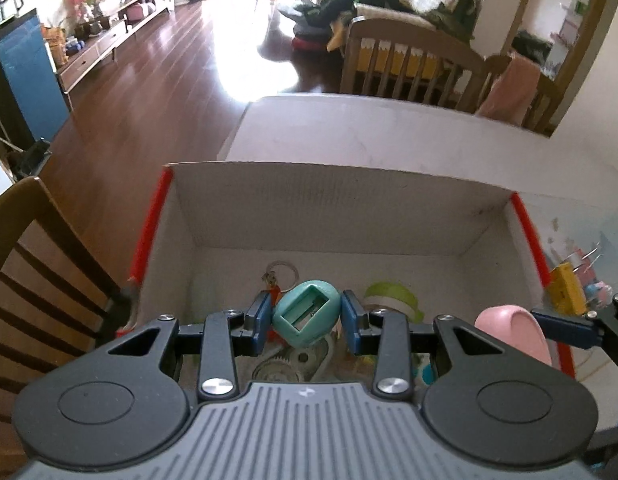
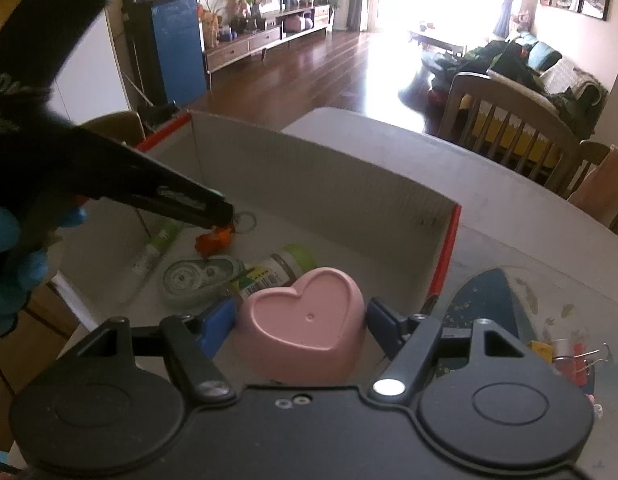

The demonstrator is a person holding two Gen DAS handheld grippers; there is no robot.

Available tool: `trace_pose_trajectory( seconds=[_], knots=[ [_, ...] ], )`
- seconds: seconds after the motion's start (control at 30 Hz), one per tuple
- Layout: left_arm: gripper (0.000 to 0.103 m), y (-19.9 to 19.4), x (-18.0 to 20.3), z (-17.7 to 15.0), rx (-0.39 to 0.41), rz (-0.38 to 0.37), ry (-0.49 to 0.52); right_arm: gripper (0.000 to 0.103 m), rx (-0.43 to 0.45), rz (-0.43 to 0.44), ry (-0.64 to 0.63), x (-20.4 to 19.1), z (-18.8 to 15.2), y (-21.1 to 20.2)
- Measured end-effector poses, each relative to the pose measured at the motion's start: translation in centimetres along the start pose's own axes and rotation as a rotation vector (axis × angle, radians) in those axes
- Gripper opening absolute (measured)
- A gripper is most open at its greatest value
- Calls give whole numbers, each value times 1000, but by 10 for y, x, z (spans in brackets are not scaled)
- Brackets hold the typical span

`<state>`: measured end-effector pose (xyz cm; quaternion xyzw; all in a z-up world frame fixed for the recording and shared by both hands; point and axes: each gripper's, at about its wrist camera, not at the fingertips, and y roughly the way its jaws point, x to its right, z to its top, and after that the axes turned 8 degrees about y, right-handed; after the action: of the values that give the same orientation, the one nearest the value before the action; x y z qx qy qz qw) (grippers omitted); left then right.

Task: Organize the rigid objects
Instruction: 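Carry the sharpener and heart dish over the box and lower them inside, then open both grippers to release the sharpener and heart dish in the box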

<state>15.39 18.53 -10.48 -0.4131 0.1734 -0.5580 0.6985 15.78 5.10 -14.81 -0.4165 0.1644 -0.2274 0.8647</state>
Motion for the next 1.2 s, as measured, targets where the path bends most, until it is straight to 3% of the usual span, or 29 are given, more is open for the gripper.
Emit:
trace_pose_trajectory(
  seconds=[0.53,1.2],
  knots=[
    [36,65,4,17,-159,-18,53,72,-108,-7,-43,-22,-4,30],
    [36,70,3,4,-250,-50,113,73,-132,-15,-44,-21,-1,38]
  ],
)
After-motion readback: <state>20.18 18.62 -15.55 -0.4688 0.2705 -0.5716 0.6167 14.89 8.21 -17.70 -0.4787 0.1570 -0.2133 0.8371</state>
